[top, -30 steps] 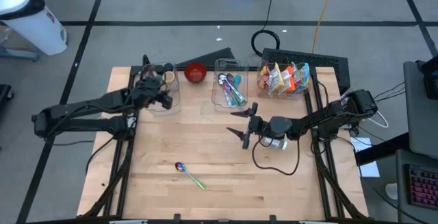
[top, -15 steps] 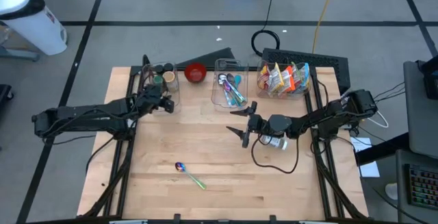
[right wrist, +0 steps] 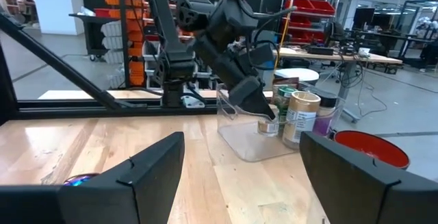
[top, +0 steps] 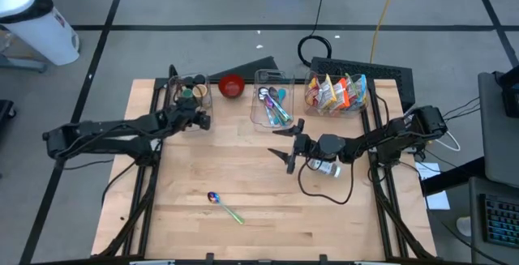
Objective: Pick & Place Food Item
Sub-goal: Put the yellow and white seasoning bottle into the left transparent bin, then put the violet spoon into the middle transparent bin
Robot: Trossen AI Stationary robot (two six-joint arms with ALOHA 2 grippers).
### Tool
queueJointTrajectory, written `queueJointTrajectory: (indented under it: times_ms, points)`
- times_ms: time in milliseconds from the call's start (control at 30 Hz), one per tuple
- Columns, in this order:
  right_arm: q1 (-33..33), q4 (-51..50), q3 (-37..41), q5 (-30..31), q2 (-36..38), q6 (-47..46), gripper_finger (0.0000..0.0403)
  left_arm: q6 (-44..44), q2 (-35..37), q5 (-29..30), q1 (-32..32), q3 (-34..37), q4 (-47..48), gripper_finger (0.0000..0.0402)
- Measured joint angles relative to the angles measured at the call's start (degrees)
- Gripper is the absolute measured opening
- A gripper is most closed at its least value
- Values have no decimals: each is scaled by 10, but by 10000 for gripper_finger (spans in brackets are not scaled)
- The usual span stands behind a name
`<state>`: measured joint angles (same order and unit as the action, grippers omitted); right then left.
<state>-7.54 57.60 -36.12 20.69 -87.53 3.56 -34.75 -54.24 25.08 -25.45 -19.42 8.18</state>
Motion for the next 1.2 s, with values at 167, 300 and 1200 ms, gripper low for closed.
queueJointTrajectory:
  times_ms: [167,300,1200]
  points:
    - [0,-5,0,0,0,0,281,-1,-49,-3,-13,0,-30,181]
    - [1,-5,0,0,0,1,281,1,-78,-5,-16,0,-41,181]
    - [4,-9,0,0,0,1,281,15,-90,-26,-22,-17,-75,289]
